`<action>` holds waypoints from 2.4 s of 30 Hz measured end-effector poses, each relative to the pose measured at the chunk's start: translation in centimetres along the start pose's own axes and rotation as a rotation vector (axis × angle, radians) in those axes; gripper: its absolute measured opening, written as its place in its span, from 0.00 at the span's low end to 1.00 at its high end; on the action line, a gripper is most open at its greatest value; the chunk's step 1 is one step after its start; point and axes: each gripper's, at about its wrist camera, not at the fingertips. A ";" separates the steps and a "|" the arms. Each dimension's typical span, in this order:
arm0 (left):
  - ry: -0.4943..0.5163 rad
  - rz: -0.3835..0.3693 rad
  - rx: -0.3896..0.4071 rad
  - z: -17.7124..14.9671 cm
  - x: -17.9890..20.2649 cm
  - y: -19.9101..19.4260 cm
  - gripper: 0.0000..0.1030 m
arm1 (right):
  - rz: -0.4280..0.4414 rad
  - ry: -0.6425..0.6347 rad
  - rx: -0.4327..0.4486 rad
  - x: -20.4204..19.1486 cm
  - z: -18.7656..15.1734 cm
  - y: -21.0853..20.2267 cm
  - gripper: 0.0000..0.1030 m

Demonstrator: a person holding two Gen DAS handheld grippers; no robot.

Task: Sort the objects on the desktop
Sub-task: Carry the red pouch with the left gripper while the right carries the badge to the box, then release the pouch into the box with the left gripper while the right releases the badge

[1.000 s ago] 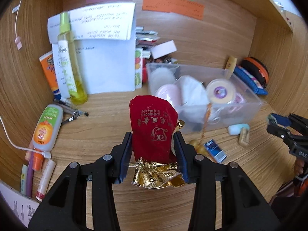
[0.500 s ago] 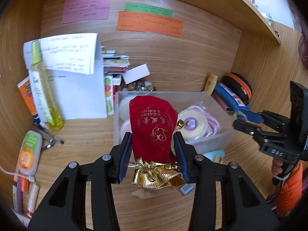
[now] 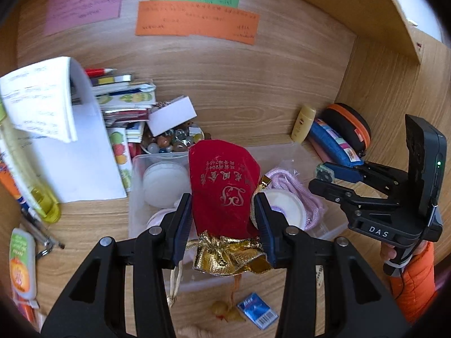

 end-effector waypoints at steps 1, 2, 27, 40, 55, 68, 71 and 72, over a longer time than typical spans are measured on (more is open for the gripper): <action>0.006 0.000 -0.007 0.1 0.1 0.5 0.41 | -0.002 0.003 -0.008 0.2 0.1 0.4 0.36; 0.013 0.001 -0.017 0.3 0.2 1.1 0.41 | -0.003 0.007 -0.016 0.4 0.2 0.7 0.36; -0.007 0.003 -0.082 0.9 -0.5 5.5 0.52 | -0.056 -0.131 -0.188 0.5 1.9 5.9 0.36; 0.010 -0.009 -0.004 1.2 0.4 2.0 0.72 | -0.124 -0.116 -0.109 -0.1 3.2 3.0 0.62; 0.013 0.054 0.138 -0.9 -1.3 -4.4 0.94 | -0.165 -0.014 -0.004 -1.5 2.0 -3.8 0.86; -0.022 0.126 0.067 -6.6 -5.7 -5.6 0.94 | -0.181 0.014 -0.042 -5.2 -2.5 -5.1 0.92; -0.009 0.159 0.038 -7.8 -6.0 -5.4 0.94 | -0.175 0.012 -0.048 -6.2 -3.8 -5.2 0.92; -0.003 0.168 0.020 -8.3 -6.1 -5.3 0.94 | -0.172 0.014 -0.054 -6.5 -4.3 -5.2 0.92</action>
Point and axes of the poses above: each gripper's, at about its wrist camera, not at the fingertips, and y roughly the way its jaws point, x to its right, z to its top, and after that the axes turned 12 degrees about -y, right-handed
